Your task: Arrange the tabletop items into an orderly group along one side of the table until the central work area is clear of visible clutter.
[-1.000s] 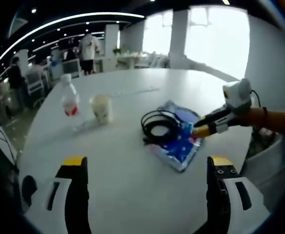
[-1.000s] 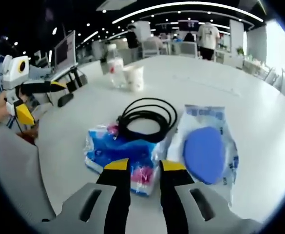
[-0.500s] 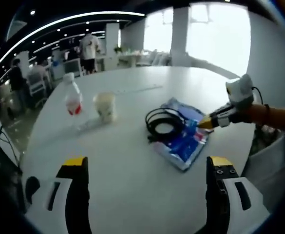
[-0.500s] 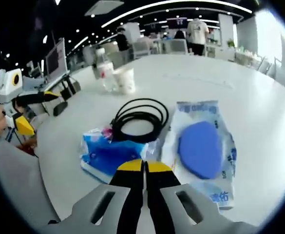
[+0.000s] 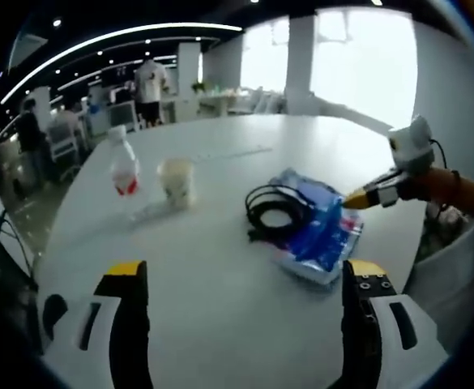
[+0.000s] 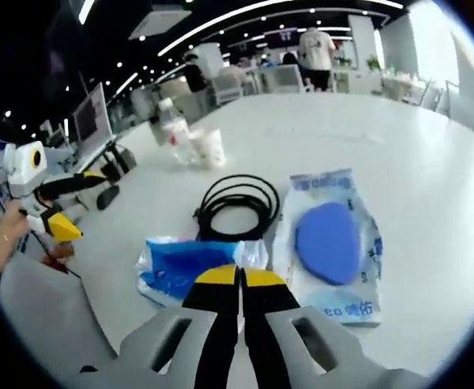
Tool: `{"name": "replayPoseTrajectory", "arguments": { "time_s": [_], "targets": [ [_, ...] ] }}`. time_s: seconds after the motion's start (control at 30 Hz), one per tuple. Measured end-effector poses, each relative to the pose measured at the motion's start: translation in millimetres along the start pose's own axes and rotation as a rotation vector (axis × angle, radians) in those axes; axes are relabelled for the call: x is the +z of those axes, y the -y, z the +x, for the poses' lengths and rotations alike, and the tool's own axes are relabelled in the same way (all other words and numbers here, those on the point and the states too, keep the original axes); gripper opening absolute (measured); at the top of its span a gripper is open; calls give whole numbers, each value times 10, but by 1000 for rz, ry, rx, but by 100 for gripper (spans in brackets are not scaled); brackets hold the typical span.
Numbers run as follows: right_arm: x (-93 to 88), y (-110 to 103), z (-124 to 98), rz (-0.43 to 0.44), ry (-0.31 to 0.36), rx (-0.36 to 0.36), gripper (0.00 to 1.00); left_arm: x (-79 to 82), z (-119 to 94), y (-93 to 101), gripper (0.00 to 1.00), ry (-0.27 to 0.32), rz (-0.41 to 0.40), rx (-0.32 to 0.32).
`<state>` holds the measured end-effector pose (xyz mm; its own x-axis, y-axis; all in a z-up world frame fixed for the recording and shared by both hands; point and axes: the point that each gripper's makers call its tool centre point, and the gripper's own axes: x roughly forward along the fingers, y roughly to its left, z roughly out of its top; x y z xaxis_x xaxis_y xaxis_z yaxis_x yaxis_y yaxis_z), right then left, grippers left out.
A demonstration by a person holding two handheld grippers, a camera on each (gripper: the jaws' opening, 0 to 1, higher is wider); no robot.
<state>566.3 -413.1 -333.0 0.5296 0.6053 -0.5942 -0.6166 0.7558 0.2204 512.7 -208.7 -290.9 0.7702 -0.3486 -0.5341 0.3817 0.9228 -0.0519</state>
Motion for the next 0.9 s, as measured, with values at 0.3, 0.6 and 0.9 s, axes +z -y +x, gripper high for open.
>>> {"name": "replayPoseTrajectory", "arguments": {
  "time_s": [0.3,0.6,0.9],
  "targets": [
    [73,66,-167,-25,20,-31,1,15,1,22,96,1,6,-5],
    [166,-4,-341,-36,34,-13,1,12,-15,7,96,-4,7,4],
    [440,-81,-518,-90,96,-35,1,5,-23,-2,96,-11,11,7]
  ]
}}
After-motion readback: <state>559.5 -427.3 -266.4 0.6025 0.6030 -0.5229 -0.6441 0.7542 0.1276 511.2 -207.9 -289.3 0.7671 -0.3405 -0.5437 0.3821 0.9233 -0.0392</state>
